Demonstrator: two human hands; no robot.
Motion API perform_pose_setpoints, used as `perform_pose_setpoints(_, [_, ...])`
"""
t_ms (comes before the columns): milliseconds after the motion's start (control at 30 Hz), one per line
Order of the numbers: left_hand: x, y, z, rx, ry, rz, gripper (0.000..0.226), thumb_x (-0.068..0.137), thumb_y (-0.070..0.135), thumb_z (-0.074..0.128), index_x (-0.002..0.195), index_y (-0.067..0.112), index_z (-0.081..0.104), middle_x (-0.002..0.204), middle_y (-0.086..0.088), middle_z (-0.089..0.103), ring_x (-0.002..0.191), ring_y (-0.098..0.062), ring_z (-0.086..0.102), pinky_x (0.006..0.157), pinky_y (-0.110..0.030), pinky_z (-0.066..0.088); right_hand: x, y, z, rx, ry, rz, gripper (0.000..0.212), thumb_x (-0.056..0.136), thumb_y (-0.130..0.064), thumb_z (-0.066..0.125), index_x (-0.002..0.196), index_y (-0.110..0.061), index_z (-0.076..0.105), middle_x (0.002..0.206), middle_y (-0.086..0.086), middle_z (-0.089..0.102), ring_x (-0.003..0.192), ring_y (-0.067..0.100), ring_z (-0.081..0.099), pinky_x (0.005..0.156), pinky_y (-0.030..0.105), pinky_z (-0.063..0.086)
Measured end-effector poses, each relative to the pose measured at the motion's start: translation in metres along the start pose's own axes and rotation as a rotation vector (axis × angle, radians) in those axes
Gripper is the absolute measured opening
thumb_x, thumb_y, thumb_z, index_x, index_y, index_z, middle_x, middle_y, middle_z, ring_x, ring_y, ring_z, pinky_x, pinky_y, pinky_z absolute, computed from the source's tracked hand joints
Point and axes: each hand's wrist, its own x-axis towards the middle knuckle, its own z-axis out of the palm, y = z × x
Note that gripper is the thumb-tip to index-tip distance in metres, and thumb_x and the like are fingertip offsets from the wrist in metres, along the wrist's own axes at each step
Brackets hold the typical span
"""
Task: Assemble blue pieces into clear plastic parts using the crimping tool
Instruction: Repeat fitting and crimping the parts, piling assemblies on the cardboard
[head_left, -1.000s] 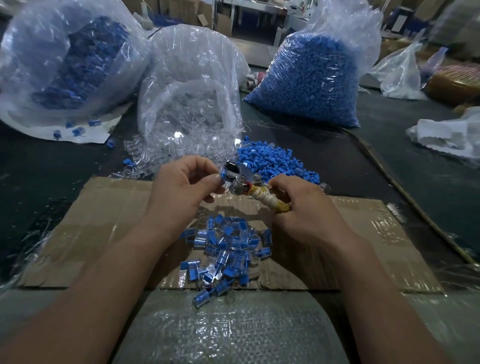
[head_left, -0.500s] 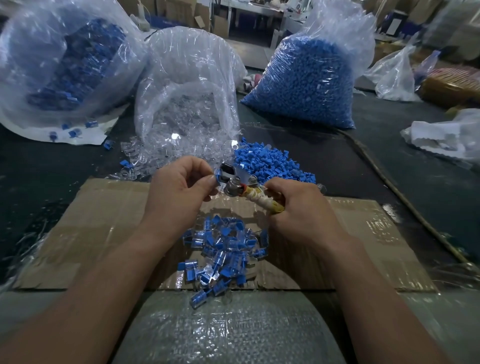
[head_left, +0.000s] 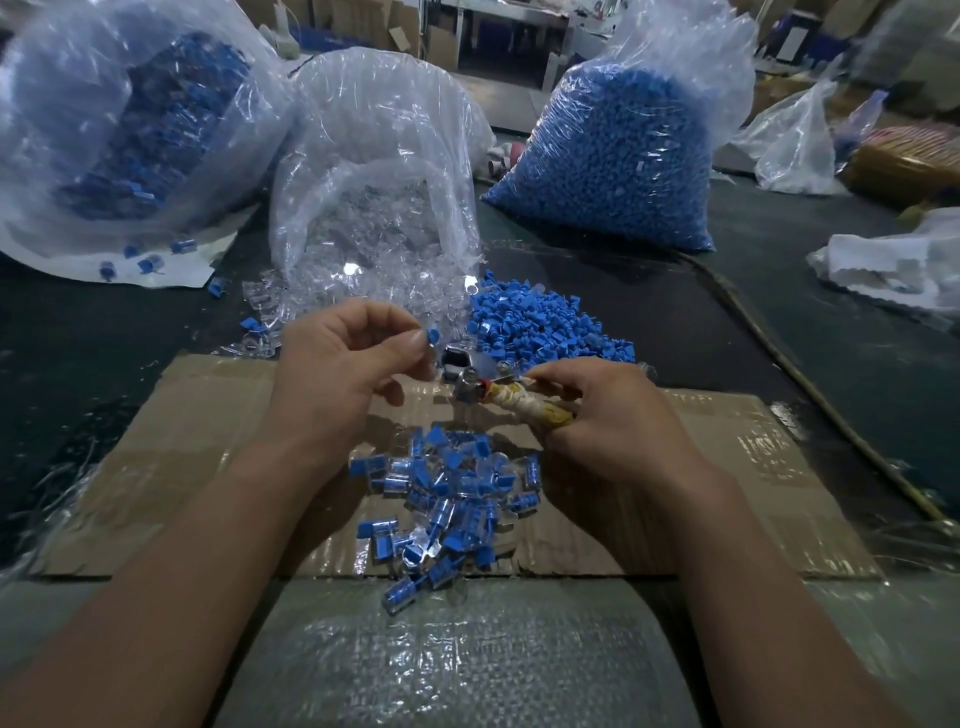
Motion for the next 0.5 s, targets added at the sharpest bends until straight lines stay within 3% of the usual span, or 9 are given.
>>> perform_pose_setpoints(167, [-0.002,0.007,0.0,-0.083,-0.301,-0.213,0.007,0.058,0.017,0.067,0.064,0.016,0.071,0.064,-0.006,0.069,0.039,-0.009,0.048,0.036,-0.016,0.039,0.0,0.004,-0.003,0.028,-0.052,0.048,0.046,0.067,-0.022,0.075,0.11,-0.032,0.064,0.095,-0.013,0.064,0.088,0.008,0.056,0.08,0.036,0.05])
perform_pose_setpoints(300, [-0.004,0.007,0.003,-0.01,-0.43,-0.199,0.007,0.055,0.019,0.07,0.062,0.018,0.072,0.059,-0.004,0.067,0.043,-0.008,0.046,0.038,-0.015,0.036,0.002,0.009,-0.004,0.018,-0.089,0.072,0.062,0.059,-0.04,0.082,0.116,-0.031,0.061,0.106,-0.012,0.064,0.095,0.008,0.055,0.086,0.038,0.048])
perform_pose_setpoints(433, [-0.005,0.005,0.004,0.067,-0.517,-0.184,0.006,0.054,0.02,0.071,0.06,0.021,0.073,0.06,0.0,0.067,0.052,-0.006,0.056,0.048,-0.013,0.044,0.004,0.013,-0.002,0.009,-0.123,0.084,0.074,0.054,-0.047,0.081,0.122,-0.031,0.056,0.117,-0.009,0.058,0.098,0.007,0.048,0.085,0.032,0.043])
perform_pose_setpoints(500, [-0.005,0.003,0.003,0.06,-0.509,-0.183,0.007,0.056,0.023,0.071,0.061,0.02,0.073,0.059,0.0,0.065,0.049,-0.005,0.053,0.046,-0.014,0.043,0.004,0.014,-0.002,0.022,-0.141,0.087,0.076,0.054,-0.048,0.082,0.123,-0.031,0.054,0.118,-0.008,0.055,0.099,0.007,0.045,0.083,0.03,0.04])
